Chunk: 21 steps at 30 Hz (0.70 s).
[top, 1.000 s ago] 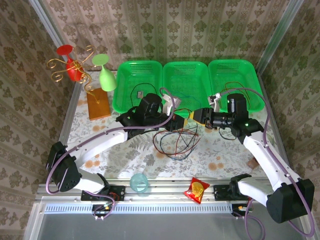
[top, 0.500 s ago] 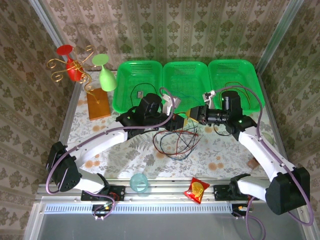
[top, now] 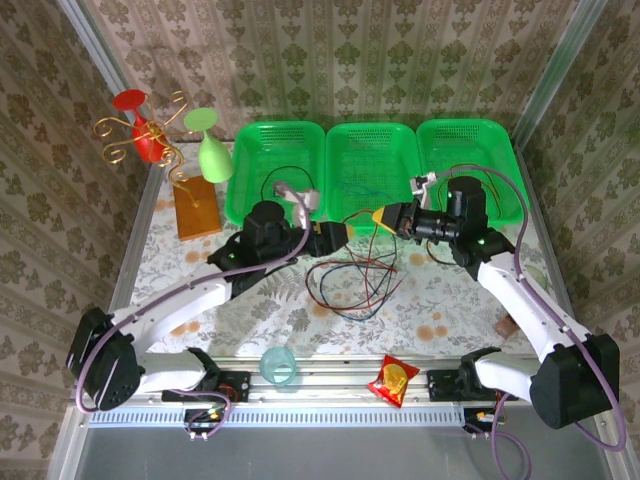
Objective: Untangle the cables
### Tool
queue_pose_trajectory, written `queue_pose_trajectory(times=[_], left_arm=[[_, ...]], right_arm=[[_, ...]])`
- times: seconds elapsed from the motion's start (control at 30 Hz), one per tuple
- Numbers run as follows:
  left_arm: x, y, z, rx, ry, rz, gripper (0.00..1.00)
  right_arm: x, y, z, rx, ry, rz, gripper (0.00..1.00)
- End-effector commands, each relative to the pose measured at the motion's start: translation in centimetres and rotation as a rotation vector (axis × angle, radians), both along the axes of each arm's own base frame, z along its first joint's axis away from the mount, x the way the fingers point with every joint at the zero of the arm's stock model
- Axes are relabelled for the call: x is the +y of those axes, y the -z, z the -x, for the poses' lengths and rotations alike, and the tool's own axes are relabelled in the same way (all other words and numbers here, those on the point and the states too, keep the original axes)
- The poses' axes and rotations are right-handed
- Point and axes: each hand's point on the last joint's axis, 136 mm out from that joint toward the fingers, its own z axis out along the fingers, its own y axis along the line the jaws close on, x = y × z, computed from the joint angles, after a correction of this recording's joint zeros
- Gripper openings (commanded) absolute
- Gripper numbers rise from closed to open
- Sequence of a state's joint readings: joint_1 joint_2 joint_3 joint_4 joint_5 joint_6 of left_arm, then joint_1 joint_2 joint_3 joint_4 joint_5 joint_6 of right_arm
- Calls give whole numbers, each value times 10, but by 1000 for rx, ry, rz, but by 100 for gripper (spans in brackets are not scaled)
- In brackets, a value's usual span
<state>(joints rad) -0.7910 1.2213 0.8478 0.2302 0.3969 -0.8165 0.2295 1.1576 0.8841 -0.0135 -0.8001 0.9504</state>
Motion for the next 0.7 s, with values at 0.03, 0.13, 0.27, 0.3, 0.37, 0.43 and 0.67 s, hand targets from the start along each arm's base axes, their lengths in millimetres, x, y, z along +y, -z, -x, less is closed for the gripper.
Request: queue_pose_trajectory(times=[0.03, 0.13, 0.27, 0.3, 0.37, 0.43, 0.67], left_arm=[[17, -37, -12, -40, -106, 202, 54], [15, -38, -13, -30, -97, 270, 54], [1, -45, -15, -36, -42, 357, 56], [-4, -48, -14, -42, -23, 375, 57], [-16, -52, -14, -55, 21, 404, 57], [-27, -57, -13, -77, 62, 432, 58], [-60, -68, -9, -150, 152, 491, 62]], right_arm=[[-6, -54, -13, -99, 87, -127, 0], [-10, -69, -21, -108, 135, -192, 0], [-11, -91, -29, -119, 158, -269, 0], [-11, -96, -31, -118, 163, -279, 0], [-11, -104, -32, -122, 164, -293, 0], [-11, -110, -33, -126, 167, -301, 0], [-13, -124, -40, -113, 162, -356, 0]])
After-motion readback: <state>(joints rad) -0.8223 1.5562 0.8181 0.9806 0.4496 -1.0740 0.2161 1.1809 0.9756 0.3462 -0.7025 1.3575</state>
